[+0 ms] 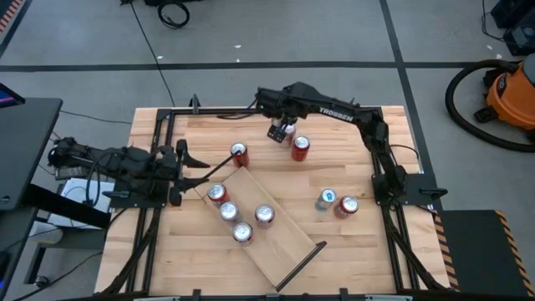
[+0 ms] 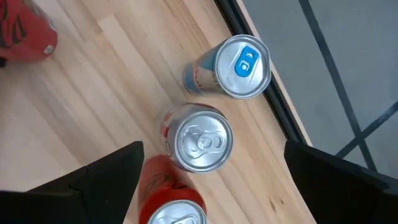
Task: Place canned beverage on shelf
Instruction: Put the silver soda can on the shelf aligned with the other silver soda can
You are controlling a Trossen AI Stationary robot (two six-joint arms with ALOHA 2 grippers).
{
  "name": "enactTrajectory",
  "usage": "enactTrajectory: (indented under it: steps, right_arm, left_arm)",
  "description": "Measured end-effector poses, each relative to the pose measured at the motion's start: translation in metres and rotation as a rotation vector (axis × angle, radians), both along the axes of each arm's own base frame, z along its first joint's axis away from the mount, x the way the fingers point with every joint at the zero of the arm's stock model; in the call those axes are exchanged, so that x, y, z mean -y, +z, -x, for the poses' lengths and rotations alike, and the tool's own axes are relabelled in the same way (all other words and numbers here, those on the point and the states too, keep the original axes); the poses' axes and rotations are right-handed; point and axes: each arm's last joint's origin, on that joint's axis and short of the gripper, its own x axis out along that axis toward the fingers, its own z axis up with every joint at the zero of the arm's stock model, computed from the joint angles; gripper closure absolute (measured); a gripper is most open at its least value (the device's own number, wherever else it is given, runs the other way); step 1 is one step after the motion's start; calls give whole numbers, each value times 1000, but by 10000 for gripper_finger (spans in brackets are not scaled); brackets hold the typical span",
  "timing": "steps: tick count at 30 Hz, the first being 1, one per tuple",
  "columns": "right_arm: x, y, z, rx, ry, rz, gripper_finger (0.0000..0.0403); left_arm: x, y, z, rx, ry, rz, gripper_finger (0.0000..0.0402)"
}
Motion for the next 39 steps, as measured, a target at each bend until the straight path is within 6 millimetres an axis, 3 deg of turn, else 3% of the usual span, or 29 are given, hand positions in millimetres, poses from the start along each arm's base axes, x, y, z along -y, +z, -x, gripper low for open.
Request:
enactTrajectory:
  steps: [15,39]
  right_arm:
    - [7,-25,-2,-45,17,-10,3]
    - [21,-25,4,-55,-14,0,3]
  left_arm:
    - [8,0,3,0,6,12,192]
    - [7,-1,3,-12,12,6,192]
